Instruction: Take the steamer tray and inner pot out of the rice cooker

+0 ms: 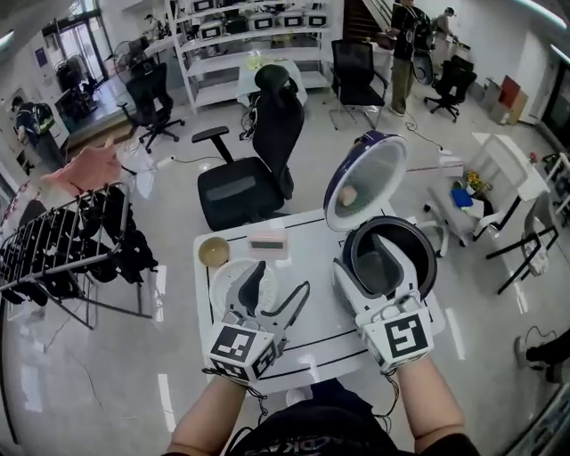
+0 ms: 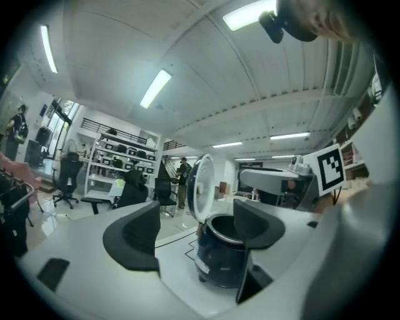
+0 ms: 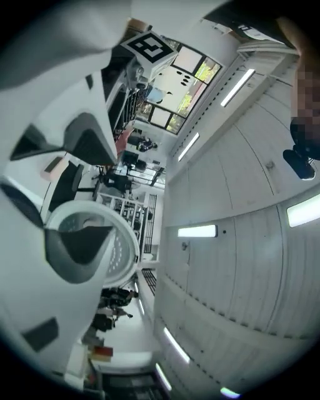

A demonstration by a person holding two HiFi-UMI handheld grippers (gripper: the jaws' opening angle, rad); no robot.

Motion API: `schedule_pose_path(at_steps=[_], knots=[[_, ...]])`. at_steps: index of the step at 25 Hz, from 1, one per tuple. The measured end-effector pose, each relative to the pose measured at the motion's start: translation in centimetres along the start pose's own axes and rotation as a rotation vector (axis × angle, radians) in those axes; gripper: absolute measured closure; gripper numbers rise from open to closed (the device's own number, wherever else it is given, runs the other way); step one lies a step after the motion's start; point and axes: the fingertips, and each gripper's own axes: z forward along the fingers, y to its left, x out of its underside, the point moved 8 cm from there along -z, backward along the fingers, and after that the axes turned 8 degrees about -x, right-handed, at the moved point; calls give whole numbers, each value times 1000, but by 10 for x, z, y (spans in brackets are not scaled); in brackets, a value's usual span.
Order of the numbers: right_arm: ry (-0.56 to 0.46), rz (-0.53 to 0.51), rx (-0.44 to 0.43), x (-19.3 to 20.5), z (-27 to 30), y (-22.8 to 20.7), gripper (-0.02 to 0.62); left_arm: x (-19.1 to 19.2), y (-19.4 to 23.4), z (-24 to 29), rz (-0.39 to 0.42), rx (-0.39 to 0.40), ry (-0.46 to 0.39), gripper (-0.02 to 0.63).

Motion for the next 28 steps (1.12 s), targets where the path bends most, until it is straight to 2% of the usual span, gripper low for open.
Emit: schedule_pose_path(at_steps=[7, 10, 14, 19, 25, 28], knots=[[94, 1, 280, 7, -105, -47, 307, 3, -75, 22, 19, 202, 26, 249], [135, 23, 338, 11, -131, -60, 307, 4, -95, 30, 34, 251, 32, 249], [149, 45, 377, 14, -156, -77, 307, 5, -115, 38, 38, 273, 44, 249], [173, 99, 353, 35, -162, -109, 307, 14, -126, 58, 30, 217, 65, 249], [222, 252, 249, 80, -148, -149, 307, 38, -135, 81, 5, 102, 132, 250], [243, 297, 209, 101, -140, -162, 308, 51, -137, 88, 1, 52, 173, 250]])
